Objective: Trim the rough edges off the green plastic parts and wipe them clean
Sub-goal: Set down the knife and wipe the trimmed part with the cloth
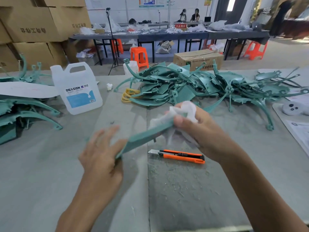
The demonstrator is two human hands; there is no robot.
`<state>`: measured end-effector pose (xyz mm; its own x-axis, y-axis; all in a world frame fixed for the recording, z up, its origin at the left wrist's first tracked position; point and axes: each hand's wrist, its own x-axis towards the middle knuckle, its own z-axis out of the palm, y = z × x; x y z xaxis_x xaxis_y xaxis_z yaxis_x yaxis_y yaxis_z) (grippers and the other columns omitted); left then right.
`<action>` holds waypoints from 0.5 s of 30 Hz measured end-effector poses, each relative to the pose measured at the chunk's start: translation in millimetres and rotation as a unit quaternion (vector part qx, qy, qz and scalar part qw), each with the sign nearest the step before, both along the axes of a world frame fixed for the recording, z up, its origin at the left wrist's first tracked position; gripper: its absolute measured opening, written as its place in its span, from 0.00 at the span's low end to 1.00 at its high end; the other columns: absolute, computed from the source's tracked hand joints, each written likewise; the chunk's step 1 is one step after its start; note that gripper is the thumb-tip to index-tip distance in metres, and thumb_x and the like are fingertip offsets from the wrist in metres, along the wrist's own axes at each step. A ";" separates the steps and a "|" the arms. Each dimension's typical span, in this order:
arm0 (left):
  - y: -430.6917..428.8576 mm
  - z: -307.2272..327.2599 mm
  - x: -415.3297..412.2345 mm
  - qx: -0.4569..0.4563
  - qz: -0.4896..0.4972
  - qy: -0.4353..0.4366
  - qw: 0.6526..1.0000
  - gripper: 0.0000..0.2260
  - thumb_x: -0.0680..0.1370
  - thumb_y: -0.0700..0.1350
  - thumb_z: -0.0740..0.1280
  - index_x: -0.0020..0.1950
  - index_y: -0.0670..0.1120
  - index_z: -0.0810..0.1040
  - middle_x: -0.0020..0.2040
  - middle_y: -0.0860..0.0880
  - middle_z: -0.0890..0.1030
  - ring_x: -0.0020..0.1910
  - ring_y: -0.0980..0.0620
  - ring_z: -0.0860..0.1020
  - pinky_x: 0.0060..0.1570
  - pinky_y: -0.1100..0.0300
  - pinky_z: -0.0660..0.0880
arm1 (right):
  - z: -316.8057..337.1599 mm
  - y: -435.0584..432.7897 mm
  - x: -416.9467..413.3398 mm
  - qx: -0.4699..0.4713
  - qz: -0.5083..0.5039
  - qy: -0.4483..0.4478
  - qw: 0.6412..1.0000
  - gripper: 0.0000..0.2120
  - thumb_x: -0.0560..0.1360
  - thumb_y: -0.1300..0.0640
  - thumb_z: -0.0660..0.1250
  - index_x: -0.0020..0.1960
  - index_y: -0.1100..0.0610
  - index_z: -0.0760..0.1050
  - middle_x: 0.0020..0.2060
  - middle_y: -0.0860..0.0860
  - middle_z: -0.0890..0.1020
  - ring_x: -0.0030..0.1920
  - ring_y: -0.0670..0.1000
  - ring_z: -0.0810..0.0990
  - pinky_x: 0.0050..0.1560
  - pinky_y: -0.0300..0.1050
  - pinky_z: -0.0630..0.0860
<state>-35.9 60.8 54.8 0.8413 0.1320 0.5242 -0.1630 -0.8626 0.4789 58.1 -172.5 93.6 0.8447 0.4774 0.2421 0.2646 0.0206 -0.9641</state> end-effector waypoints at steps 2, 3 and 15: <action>5.4 6.1 15.2 -0.196 0.144 0.030 0.969 0.28 0.77 0.32 0.65 0.72 0.56 0.73 0.76 0.45 0.68 0.73 0.41 0.66 0.69 0.49 0.62 | 4.6 -2.2 -20.8 -0.020 0.037 -0.045 0.998 0.14 0.69 0.50 0.78 0.50 0.54 0.79 0.52 0.61 0.83 0.45 0.61 0.82 0.46 0.62 0.79; 12.0 12.9 25.5 -0.430 0.146 0.002 0.891 0.23 0.79 0.36 0.66 0.71 0.54 0.73 0.73 0.46 0.72 0.68 0.45 0.71 0.64 0.57 0.67 | 3.2 1.4 -32.8 -0.041 0.066 -0.073 0.994 0.13 0.68 0.52 0.80 0.48 0.50 0.80 0.53 0.56 0.84 0.47 0.58 0.83 0.47 0.59 0.81; -9.7 -6.9 -7.4 -0.843 -0.192 0.107 0.492 0.25 0.71 0.57 0.75 0.66 0.53 0.81 0.68 0.45 0.79 0.65 0.42 0.79 0.57 0.38 0.77 | -13.2 15.6 -57.5 -0.315 0.064 -0.224 0.920 0.15 0.71 0.46 0.77 0.55 0.43 0.77 0.56 0.36 0.76 0.62 0.40 0.71 0.60 0.36 0.69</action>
